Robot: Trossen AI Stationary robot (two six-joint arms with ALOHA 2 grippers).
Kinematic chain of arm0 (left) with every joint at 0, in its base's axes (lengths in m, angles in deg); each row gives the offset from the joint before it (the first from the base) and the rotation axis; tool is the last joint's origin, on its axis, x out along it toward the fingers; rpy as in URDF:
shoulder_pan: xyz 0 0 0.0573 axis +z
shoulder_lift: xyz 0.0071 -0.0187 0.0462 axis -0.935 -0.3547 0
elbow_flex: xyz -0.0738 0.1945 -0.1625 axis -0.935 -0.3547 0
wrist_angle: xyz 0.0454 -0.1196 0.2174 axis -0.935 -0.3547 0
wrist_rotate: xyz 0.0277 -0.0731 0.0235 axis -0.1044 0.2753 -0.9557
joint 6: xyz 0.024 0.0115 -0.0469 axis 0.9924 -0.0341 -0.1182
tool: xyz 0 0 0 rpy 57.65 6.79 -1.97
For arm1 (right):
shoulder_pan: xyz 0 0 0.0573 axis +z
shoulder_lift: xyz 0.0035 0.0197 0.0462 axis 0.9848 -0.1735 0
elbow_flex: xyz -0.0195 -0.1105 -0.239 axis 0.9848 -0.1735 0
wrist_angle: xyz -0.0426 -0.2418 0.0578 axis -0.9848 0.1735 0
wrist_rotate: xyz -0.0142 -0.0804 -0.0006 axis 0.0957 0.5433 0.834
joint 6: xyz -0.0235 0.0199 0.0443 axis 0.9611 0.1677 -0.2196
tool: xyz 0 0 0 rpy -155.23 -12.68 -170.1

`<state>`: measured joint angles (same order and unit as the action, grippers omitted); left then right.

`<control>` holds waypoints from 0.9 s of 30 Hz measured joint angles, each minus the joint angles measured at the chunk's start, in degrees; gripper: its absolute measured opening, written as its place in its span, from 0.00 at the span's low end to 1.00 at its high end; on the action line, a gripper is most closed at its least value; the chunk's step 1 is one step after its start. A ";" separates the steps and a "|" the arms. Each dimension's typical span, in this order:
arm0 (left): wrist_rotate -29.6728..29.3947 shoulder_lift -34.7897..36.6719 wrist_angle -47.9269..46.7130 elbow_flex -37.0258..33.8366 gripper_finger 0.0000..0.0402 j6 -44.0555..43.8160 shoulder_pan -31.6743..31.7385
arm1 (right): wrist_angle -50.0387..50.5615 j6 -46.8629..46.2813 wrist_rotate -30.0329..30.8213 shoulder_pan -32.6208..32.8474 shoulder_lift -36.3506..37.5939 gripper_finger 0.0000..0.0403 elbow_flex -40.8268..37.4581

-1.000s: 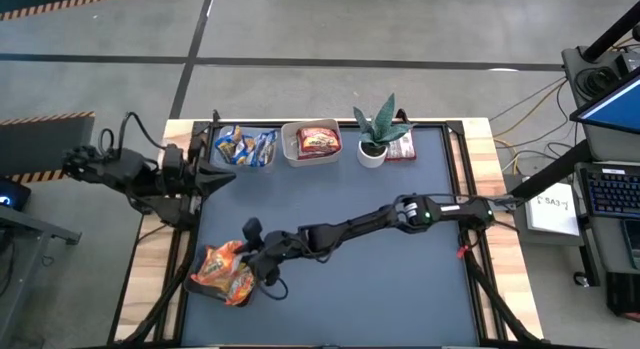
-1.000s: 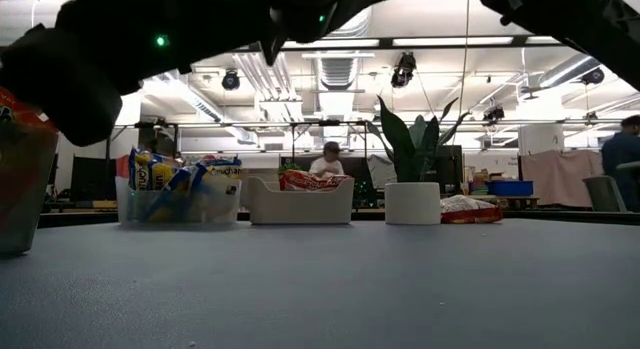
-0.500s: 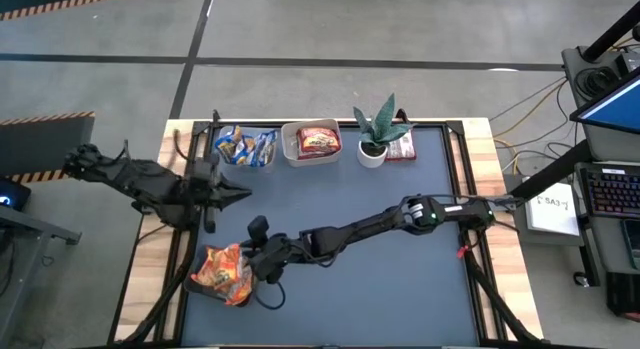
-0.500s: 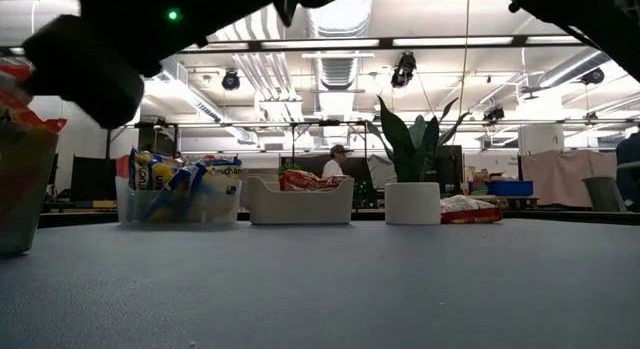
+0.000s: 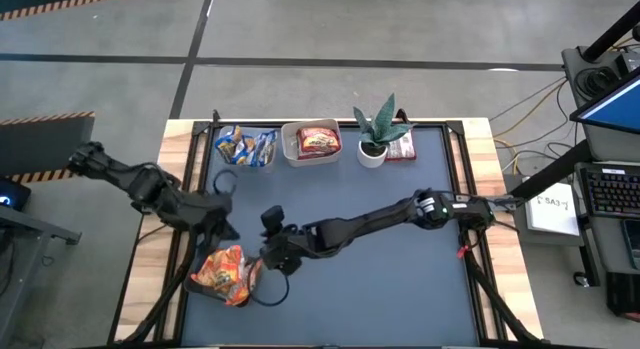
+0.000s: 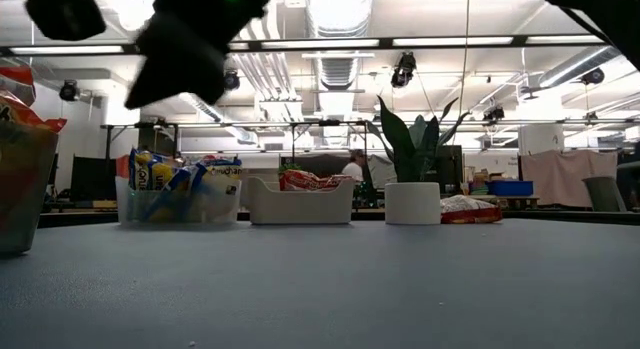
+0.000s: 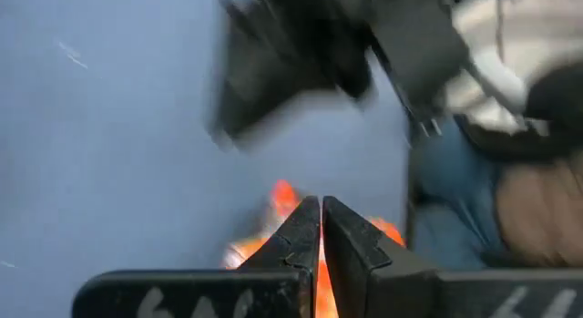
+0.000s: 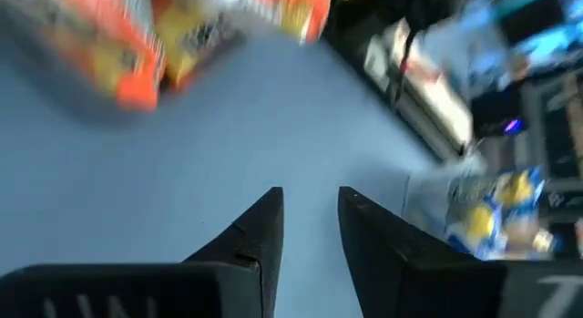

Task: Sort Maruchan noodles
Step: Put the orange noodle pack into the black bin

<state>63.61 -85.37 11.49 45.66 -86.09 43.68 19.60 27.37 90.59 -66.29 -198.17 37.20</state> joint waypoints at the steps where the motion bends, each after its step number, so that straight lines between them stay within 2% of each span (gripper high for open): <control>1: 2.21 -0.81 -0.07 0.00 0.00 -0.62 -0.73 | 2.74 -1.14 0.03 -0.10 0.60 0.24 -0.10; 3: 5.11 -2.48 -0.21 0.00 0.00 -2.56 -2.38 | 7.38 -3.60 0.02 -0.41 1.51 0.23 -0.38; 6: 5.65 -5.64 -0.63 0.00 0.00 -4.79 -5.16 | 14.37 -8.49 0.00 -1.02 2.88 0.21 -1.76; 10: 5.64 -11.03 -0.52 0.00 0.00 -4.64 -8.95 | 16.46 -13.31 0.06 -1.49 5.09 0.19 -6.59; 15: 3.65 -18.07 -0.26 0.02 0.00 -3.87 -11.22 | 10.30 -16.34 -0.02 -1.32 8.32 0.16 -14.78; 24: 18.91 -27.92 -3.49 0.37 0.00 -6.71 -11.49 | -3.77 -19.24 0.02 -1.25 16.77 0.16 -29.87; 27: 20.18 -29.73 -8.11 1.80 0.00 -6.81 -11.53 | -8.18 -20.05 0.04 -1.25 20.10 0.16 -34.26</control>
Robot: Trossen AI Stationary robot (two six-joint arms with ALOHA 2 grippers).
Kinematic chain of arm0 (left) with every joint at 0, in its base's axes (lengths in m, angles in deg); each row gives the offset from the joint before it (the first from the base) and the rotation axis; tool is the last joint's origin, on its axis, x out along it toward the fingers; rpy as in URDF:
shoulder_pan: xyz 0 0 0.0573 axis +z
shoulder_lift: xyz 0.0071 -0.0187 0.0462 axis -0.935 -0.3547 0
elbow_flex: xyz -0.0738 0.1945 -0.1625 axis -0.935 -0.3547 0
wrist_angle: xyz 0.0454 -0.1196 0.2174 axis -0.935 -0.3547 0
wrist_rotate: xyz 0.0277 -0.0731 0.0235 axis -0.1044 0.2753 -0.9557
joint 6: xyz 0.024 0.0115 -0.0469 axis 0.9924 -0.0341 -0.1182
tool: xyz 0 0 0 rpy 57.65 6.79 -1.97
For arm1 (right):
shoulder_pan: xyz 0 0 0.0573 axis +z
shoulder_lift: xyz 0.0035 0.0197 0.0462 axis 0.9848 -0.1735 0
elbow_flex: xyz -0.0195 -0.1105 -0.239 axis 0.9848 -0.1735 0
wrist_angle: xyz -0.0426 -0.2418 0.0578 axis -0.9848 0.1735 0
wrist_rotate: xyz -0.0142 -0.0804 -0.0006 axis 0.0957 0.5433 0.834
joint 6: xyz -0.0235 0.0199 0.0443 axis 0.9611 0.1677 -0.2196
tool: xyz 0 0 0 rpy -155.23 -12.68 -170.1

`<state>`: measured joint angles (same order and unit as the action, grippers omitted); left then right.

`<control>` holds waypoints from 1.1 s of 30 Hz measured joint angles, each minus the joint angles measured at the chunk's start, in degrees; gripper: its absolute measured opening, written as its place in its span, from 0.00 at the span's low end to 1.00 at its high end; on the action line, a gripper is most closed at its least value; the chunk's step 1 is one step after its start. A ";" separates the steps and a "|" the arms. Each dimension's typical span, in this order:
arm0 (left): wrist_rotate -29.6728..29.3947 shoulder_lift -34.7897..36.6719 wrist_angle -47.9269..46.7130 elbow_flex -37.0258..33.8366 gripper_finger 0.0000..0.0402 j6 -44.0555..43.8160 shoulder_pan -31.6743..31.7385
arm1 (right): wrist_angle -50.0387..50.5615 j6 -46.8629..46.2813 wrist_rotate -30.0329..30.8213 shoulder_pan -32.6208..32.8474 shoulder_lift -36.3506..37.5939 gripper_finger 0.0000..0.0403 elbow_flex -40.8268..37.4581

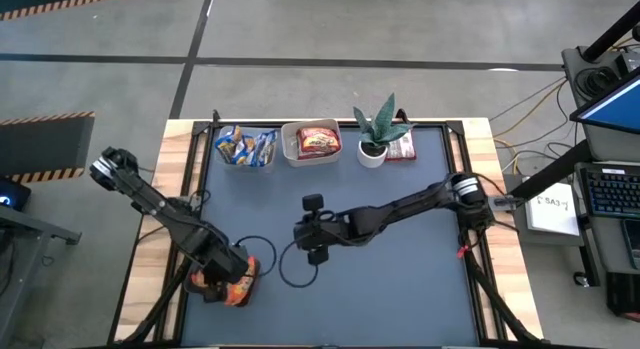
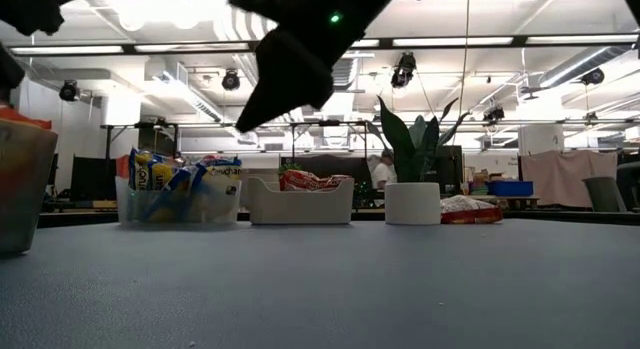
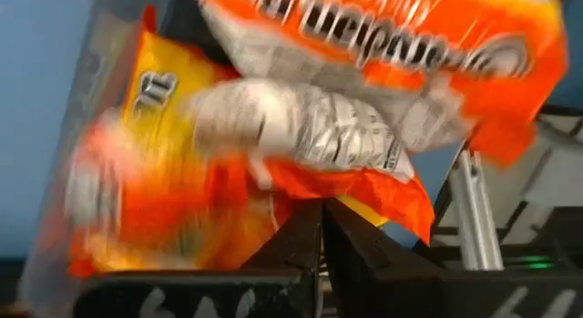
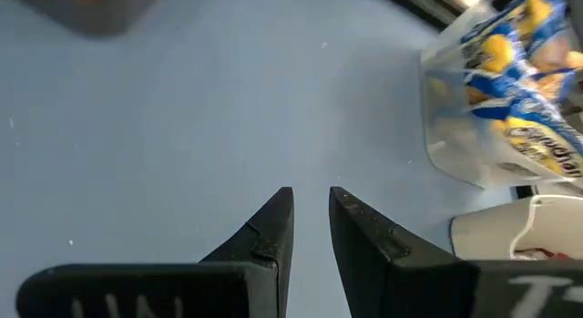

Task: Sort Maruchan noodles
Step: Put the orange noodle pack into the black bin

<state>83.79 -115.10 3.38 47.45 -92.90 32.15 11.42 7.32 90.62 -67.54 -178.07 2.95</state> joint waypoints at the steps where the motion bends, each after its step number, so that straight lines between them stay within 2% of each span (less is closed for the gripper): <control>1: -0.08 -0.37 -1.23 0.78 0.00 0.33 0.00 | -1.49 -0.32 0.04 0.00 0.97 0.16 -1.38; 5: -3.30 -1.21 -5.02 4.93 0.00 1.51 0.00 | -7.42 -0.46 0.02 0.00 4.74 0.16 -6.36; 11: -14.32 -1.90 -3.58 7.55 0.00 2.84 0.00 | -13.05 -1.03 0.02 0.00 6.96 0.16 -10.38; 13: -13.61 -2.34 -2.04 6.40 0.00 2.70 0.00 | -13.06 -1.59 0.02 0.00 7.01 0.16 -11.00; 18: -6.90 -4.41 -1.43 4.19 0.00 1.86 -0.24 | -13.07 -3.44 0.00 0.00 7.01 0.16 -12.67; 23: -4.91 -7.00 1.42 4.09 0.00 3.89 -0.18 | -13.15 -3.78 0.02 0.02 7.01 0.16 -13.13; 30: -3.33 -6.00 -9.99 12.44 0.00 0.42 -0.80 | -13.90 -3.74 0.02 0.02 6.99 0.16 -13.15; 33: -4.97 -5.40 -10.72 16.71 0.00 -1.16 -2.33 | -13.97 -3.78 0.02 0.02 6.99 0.16 -13.15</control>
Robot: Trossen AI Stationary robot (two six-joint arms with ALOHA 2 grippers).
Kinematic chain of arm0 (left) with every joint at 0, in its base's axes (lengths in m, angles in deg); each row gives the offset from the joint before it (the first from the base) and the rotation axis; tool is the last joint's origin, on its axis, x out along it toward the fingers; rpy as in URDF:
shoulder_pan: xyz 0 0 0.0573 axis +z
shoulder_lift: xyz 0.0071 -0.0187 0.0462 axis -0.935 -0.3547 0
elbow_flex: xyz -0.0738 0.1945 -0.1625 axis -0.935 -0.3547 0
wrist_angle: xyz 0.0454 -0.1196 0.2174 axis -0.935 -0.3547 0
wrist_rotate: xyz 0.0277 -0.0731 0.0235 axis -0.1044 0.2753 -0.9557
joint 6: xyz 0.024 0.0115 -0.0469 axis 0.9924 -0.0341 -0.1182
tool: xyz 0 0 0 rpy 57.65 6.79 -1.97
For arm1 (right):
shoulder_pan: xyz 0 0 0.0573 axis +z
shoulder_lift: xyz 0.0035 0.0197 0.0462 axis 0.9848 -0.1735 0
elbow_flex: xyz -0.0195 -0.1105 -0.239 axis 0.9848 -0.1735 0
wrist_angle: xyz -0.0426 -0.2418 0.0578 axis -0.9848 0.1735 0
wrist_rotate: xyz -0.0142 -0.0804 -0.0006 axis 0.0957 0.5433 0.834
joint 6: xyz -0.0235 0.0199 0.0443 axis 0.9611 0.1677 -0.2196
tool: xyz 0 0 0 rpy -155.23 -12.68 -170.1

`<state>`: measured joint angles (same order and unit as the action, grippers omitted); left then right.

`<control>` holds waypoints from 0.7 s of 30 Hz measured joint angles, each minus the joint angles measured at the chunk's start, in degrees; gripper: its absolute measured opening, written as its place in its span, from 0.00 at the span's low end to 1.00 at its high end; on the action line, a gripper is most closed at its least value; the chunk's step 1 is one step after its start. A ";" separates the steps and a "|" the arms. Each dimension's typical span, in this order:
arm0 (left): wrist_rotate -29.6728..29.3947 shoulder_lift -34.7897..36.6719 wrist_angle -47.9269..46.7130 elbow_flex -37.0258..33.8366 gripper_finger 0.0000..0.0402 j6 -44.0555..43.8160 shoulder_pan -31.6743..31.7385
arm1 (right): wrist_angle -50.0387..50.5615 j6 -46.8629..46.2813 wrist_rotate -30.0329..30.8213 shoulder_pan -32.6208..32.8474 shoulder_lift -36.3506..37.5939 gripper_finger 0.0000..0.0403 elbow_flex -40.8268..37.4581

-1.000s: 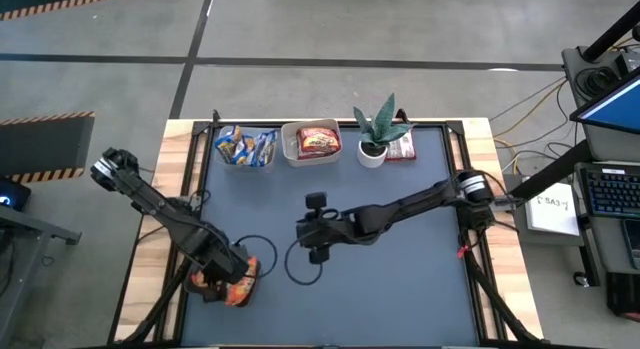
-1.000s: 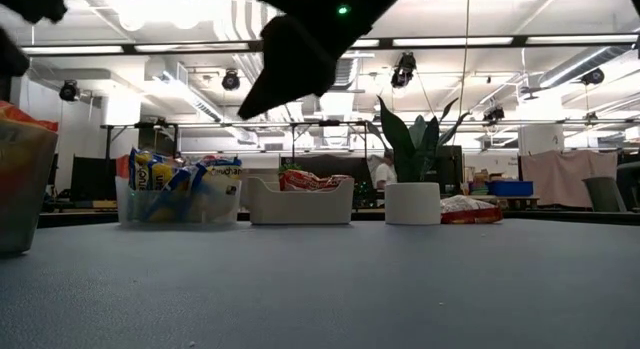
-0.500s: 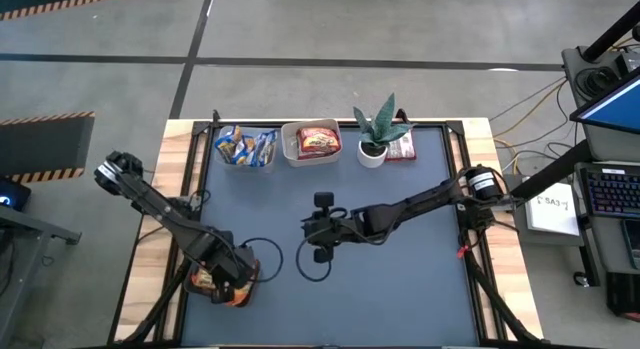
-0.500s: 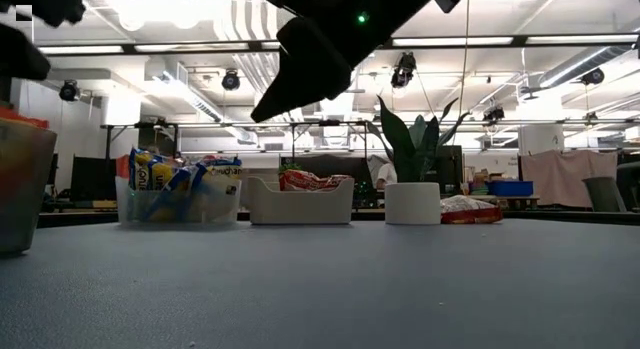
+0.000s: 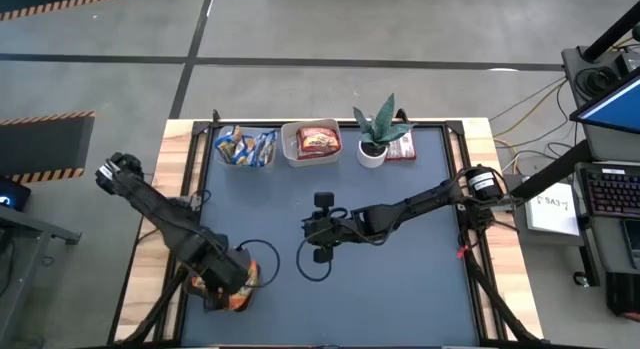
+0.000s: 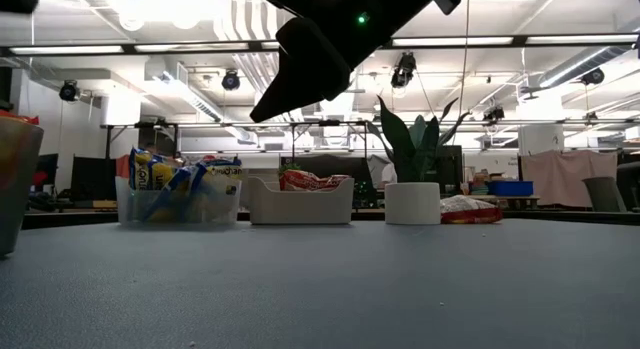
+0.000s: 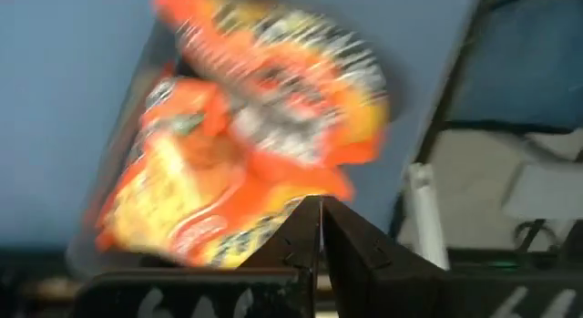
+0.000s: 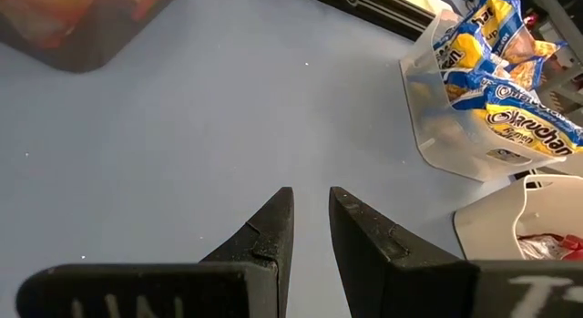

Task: Sort Maruchan noodles
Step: Put the orange noodle pack into the black bin

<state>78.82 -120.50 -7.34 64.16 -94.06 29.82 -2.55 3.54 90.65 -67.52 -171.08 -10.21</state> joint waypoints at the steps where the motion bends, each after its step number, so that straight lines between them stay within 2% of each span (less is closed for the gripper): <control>1: -1.35 0.00 1.17 1.08 0.00 0.14 -0.75 | 0.00 -0.01 0.00 -0.02 0.00 0.16 0.00; 4: -5.70 -0.34 7.13 2.19 0.00 2.13 -2.61 | -0.02 -0.25 0.00 -0.02 0.00 0.16 0.00; 8: -7.01 -2.53 8.40 -0.09 0.00 1.85 -3.91 | -0.11 -0.33 0.00 -0.02 -0.02 0.16 0.00; 15: -0.57 -5.00 22.46 -8.57 0.00 1.93 -4.41 | -0.11 -0.44 0.00 -0.02 -0.04 0.16 0.00; 21: 0.42 -5.62 21.55 -10.75 0.00 0.76 -4.32 | -0.59 -0.41 0.00 -0.02 -0.07 0.16 0.00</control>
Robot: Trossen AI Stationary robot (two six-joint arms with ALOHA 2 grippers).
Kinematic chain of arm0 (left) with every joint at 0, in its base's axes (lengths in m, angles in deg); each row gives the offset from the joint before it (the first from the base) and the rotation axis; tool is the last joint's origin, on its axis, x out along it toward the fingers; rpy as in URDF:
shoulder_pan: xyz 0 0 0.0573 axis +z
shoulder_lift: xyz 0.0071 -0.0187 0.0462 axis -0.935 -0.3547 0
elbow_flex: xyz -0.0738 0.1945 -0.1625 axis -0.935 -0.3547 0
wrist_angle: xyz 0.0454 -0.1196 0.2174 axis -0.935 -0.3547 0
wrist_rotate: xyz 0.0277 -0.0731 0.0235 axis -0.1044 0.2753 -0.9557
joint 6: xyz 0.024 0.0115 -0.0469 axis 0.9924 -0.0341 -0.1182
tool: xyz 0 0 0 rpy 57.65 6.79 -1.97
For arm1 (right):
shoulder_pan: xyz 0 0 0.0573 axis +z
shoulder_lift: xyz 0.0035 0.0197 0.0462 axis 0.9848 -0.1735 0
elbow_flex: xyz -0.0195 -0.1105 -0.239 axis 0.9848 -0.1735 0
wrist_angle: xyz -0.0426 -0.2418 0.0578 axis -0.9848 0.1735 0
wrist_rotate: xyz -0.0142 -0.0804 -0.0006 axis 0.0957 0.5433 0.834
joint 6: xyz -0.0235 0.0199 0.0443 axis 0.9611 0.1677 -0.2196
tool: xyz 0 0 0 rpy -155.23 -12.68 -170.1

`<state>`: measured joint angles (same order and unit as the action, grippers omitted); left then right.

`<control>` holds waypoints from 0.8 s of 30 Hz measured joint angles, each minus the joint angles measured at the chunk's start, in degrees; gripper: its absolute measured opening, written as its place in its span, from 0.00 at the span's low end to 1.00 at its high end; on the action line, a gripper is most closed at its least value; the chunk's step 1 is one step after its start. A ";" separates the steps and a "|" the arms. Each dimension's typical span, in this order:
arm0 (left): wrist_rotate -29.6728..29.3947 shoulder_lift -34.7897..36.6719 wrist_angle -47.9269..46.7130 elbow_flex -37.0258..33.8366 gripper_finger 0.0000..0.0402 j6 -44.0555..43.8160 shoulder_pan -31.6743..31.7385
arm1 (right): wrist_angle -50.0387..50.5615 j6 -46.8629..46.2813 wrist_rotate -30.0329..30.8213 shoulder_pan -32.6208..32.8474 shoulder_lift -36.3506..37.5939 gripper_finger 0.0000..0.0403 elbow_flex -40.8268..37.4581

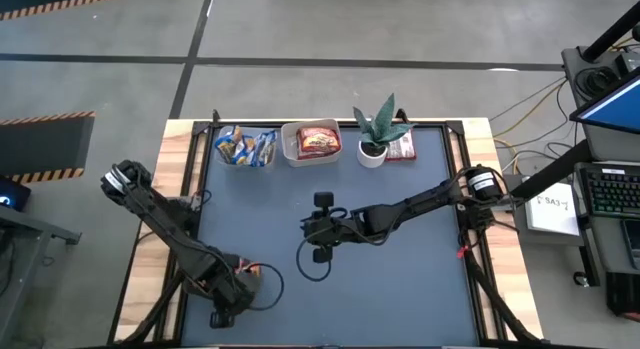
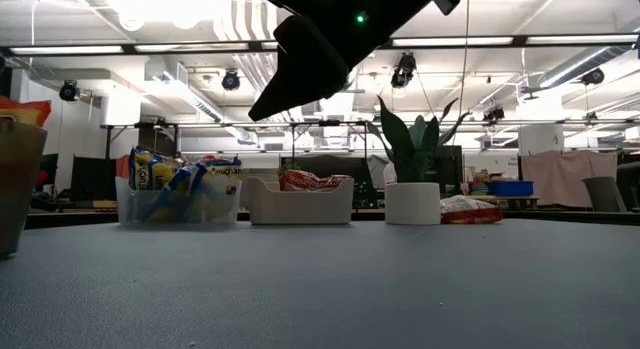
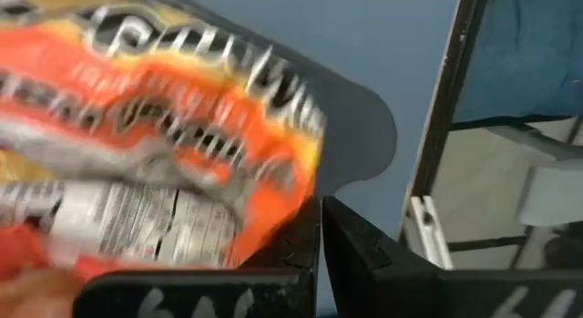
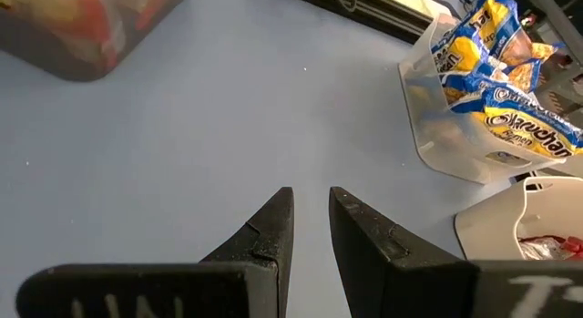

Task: Sort Maruchan noodles
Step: Put the orange noodle pack into the black bin

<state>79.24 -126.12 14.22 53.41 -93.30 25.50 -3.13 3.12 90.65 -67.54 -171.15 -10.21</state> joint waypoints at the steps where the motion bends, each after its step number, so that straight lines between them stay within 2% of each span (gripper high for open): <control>1: 0.72 0.20 -0.18 0.13 0.00 -0.52 0.03 | -0.32 0.05 0.01 0.00 0.00 0.16 0.00; 4: 2.98 1.01 -1.77 2.09 0.00 -1.84 0.08 | -1.38 0.43 0.02 0.00 0.00 0.16 0.00; 7: 2.43 1.71 -6.11 6.18 0.00 -1.66 0.00 | -1.97 0.71 0.00 0.00 0.00 0.16 0.00; 9: -0.40 1.75 -11.67 9.81 0.00 -1.21 -0.15 | -2.24 0.76 0.00 0.00 0.00 0.16 0.00; 14: -12.91 1.95 -27.35 16.47 0.00 -2.01 -0.80 | -2.21 0.85 0.00 0.00 0.00 0.16 0.00; 18: -13.30 2.01 -26.91 13.93 0.00 -2.25 -0.80 | -2.18 0.87 0.00 0.00 0.00 0.16 -0.29; 24: -4.44 1.99 -15.46 3.89 0.00 -2.77 -0.80 | -2.34 0.86 0.00 0.00 0.00 0.16 -1.08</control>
<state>74.80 -124.13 -1.24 57.31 -96.07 24.69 -5.47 3.99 90.65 -67.54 -171.15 -11.29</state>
